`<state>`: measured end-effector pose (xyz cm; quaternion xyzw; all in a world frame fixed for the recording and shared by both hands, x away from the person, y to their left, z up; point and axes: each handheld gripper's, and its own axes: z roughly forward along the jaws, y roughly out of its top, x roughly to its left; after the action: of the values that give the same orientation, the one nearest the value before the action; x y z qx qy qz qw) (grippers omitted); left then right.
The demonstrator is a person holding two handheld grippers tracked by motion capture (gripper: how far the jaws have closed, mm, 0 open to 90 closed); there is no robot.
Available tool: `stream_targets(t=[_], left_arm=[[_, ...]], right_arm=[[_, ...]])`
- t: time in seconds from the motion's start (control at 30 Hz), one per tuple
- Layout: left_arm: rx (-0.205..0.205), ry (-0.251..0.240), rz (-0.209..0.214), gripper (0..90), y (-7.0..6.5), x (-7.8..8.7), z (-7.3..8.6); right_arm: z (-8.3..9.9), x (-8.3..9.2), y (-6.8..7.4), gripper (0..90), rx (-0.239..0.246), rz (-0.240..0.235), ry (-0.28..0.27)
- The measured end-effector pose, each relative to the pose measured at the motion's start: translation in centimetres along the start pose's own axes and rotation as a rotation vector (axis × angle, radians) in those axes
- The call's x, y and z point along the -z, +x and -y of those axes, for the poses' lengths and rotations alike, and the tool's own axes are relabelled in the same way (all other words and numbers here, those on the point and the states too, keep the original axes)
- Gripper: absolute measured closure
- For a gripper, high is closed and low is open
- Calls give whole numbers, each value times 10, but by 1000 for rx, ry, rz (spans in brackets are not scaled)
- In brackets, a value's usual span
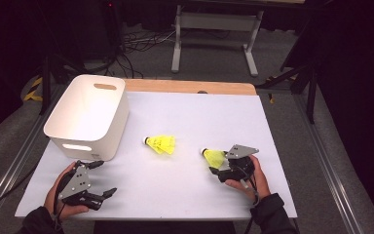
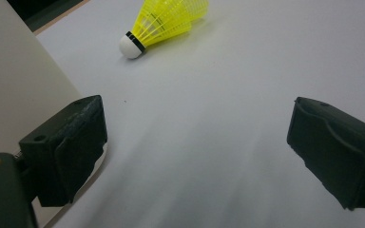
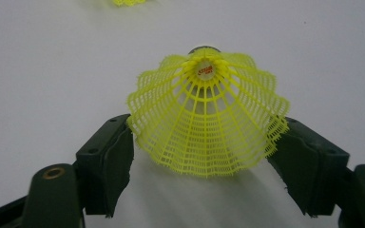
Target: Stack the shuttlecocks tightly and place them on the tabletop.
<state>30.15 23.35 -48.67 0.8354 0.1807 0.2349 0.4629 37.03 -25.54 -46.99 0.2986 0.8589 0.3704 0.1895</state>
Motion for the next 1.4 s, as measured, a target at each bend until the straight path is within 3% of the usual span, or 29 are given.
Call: stream_targets(t=[0.23, 0.77, 1.0, 1.03, 1.1, 1.13, 1.4], left_arm=[[-6, -3, -3, 67, 0, 1, 0], [-6, 1, -1, 64, 0, 0, 0], [-3, 3, 1, 64, 0, 0, 0], [-3, 4, -1, 64, 0, 0, 0], [-3, 4, -1, 64, -1, 0, 0], [-3, 3, -2, 64, -1, 0, 0], [-10, 9, -4, 65, 0, 0, 0]], right_arm=[[3, -3, 5, 218, 16, 44, 33], [4, 16, 19, 198, 6, 143, -14], [4, 20, 31, 266, 23, 121, -11], [4, 18, 35, 312, 38, 101, -3], [3, 17, 37, 316, 43, 104, 4], [3, 14, 38, 370, 39, 91, 8], [-2, 3, 45, 460, 47, 90, 4]])
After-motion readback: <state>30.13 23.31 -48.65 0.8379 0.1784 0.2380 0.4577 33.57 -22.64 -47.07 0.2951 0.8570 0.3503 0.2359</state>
